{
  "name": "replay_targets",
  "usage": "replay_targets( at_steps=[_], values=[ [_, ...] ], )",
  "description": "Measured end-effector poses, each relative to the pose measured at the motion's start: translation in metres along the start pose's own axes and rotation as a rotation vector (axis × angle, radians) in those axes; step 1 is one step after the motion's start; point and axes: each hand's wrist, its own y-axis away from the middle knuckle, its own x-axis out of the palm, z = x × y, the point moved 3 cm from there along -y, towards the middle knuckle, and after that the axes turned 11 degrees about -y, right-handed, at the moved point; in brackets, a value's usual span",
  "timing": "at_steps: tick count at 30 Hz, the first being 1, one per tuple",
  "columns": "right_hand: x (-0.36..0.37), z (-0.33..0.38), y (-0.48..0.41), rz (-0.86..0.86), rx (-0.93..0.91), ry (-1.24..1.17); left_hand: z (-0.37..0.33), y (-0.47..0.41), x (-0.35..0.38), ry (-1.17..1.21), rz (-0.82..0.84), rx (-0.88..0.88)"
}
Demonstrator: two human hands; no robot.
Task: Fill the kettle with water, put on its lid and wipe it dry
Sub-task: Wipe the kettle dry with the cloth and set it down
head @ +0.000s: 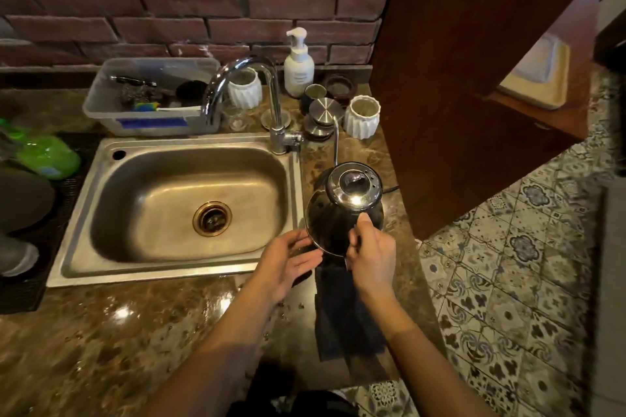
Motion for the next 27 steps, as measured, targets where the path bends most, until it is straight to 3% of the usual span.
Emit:
replay_targets(
  at_steps=[27],
  values=[
    [0.002, -0.011, -0.109, 0.006, -0.007, 0.042, -0.042, -0.077, 0.058, -0.009, -0.048, 0.003]
  ],
)
